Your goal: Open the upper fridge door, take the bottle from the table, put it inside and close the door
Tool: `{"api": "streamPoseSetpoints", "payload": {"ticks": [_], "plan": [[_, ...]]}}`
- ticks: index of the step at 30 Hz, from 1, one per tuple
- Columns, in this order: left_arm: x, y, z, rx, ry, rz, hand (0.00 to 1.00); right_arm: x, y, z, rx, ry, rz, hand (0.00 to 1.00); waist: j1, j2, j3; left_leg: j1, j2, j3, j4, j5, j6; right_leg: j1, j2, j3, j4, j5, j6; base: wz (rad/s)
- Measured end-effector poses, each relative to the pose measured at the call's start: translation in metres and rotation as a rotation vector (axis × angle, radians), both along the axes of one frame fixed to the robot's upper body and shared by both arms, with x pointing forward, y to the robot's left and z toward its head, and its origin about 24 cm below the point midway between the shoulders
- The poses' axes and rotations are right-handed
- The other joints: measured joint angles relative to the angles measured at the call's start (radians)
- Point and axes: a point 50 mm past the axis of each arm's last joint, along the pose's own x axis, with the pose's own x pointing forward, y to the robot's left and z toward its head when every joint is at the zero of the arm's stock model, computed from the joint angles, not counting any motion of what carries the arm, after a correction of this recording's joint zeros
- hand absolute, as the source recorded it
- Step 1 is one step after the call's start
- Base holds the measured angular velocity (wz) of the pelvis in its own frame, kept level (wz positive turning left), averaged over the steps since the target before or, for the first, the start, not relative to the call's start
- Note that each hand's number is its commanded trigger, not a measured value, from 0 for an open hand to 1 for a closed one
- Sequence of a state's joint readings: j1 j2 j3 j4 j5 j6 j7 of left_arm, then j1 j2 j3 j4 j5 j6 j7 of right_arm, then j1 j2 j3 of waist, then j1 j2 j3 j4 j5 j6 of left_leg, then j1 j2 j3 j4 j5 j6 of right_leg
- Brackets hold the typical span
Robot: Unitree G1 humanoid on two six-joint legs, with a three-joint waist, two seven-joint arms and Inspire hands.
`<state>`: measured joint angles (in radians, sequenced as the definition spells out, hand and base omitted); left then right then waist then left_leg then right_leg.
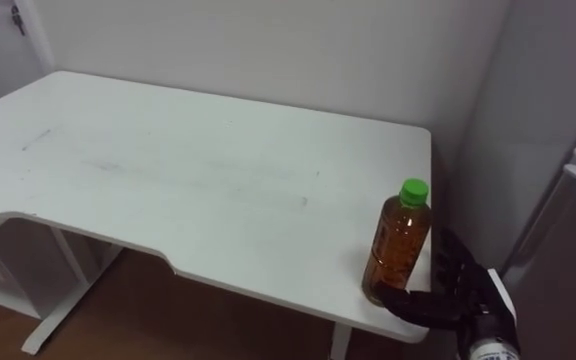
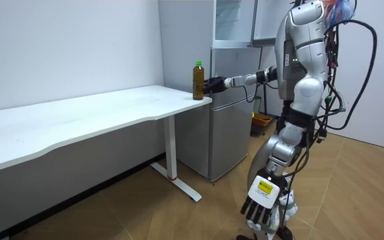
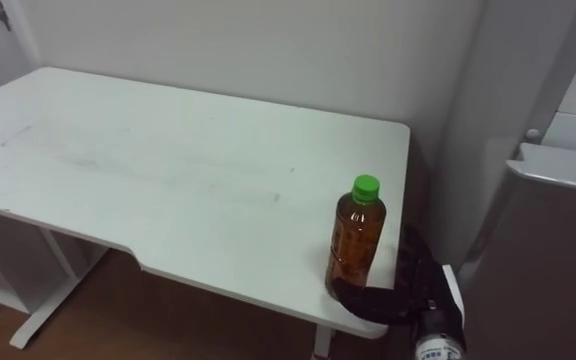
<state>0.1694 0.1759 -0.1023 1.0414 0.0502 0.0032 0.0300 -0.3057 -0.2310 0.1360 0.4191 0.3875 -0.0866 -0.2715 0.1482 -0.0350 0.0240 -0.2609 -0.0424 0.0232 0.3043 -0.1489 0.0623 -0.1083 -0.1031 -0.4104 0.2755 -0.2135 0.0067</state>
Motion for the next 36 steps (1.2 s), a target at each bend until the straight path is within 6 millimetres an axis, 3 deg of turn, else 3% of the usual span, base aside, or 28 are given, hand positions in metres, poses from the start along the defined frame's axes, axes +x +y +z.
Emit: {"api": "streamPoseSetpoints", "payload": {"ticks": [9, 20, 36], "plan": [[0.001, -0.002, 0.0, -0.007, -0.005, 0.002, 0.0, 0.006, 0.0, 0.004, -0.002, -0.015, -0.012, 0.0, 0.002, 0.021, 0.0001, 0.012, -0.006, -0.005, -0.018, 0.007, 0.003, 0.008, -0.001, -0.005, 0.0, 0.0, 0.003, 0.02], [0.002, -0.006, -0.001, -0.011, -0.009, -0.003, 0.0, 0.022, 0.006, 0.018, 0.039, -0.045, -0.005, 0.0, 0.032, 0.02, 0.0012, 0.02, -0.006, -0.003, -0.036, 0.02, 0.0, 0.007, -0.002, -0.006, 0.001, 0.0, 0.001, 0.0], [-0.001, -0.006, -0.001, -0.034, -0.002, 0.041, 0.0, 0.022, 0.021, 0.014, 0.055, -0.034, 0.012, 0.0, 0.035, 0.015, 0.0044, 0.018, -0.008, -0.003, -0.033, 0.021, 0.0, 0.01, -0.004, -0.013, 0.001, -0.001, 0.001, 0.0]]}}
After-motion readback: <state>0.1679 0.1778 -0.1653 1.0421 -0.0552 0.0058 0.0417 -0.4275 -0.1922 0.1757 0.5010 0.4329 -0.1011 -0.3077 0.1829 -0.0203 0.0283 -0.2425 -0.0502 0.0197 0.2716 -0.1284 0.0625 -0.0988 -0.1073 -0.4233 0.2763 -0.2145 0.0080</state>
